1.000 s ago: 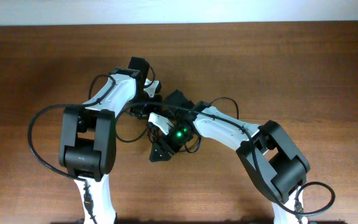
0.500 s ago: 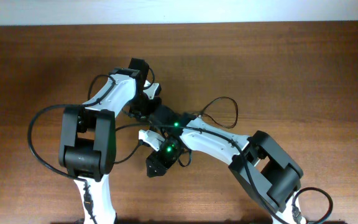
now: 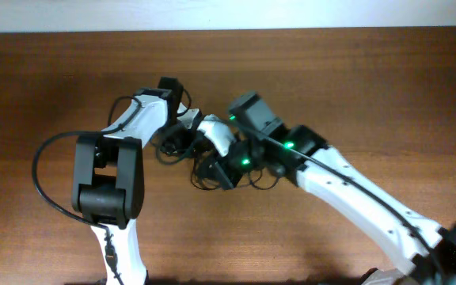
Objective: Untangle cables
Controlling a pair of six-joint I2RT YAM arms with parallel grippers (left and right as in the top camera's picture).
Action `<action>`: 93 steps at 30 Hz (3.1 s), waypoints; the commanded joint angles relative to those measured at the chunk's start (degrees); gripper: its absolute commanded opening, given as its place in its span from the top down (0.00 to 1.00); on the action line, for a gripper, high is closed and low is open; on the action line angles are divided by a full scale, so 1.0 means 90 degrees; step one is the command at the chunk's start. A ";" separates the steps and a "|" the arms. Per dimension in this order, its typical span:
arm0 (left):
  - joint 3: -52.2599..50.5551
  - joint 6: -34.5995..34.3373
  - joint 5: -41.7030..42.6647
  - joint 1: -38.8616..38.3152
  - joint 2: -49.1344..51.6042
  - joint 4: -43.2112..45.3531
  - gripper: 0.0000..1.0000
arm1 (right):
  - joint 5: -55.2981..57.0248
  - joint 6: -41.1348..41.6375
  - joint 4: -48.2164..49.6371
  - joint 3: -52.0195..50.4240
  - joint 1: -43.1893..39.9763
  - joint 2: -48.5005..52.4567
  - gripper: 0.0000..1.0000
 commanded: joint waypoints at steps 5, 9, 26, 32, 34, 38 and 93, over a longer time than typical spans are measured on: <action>-0.0015 0.1481 0.3228 0.0923 -0.0284 -0.0257 0.91 | -0.0549 0.0301 0.0104 0.0085 -0.0687 -0.0908 0.96; -0.0010 0.1671 0.3288 0.1158 -0.1154 -0.0248 0.50 | -0.0551 0.1562 0.0415 0.0085 -0.0772 -0.0908 0.96; -0.0012 0.0726 0.1161 -0.0041 -0.1472 0.0597 0.27 | -0.1409 0.3109 0.0784 0.0085 -0.1394 -0.0908 0.96; -0.0017 0.0610 0.1161 -0.0770 -0.0680 0.0515 0.32 | -0.1887 0.3111 0.0653 0.0085 -0.2072 -0.0908 0.96; -0.0017 0.0612 0.1149 -0.0777 -0.0491 0.0488 0.30 | -0.1882 0.3111 0.0566 0.0085 -0.2164 -0.0908 0.96; -0.0017 0.0505 0.0257 -0.0767 -0.0296 0.0510 1.00 | -0.1885 0.3109 0.0517 0.0085 -0.2200 -0.0908 0.96; -0.0345 -0.0962 0.0002 -0.1404 -0.1314 0.0199 0.76 | 0.1843 -0.0610 -0.1919 -0.2764 0.0126 -0.0476 0.10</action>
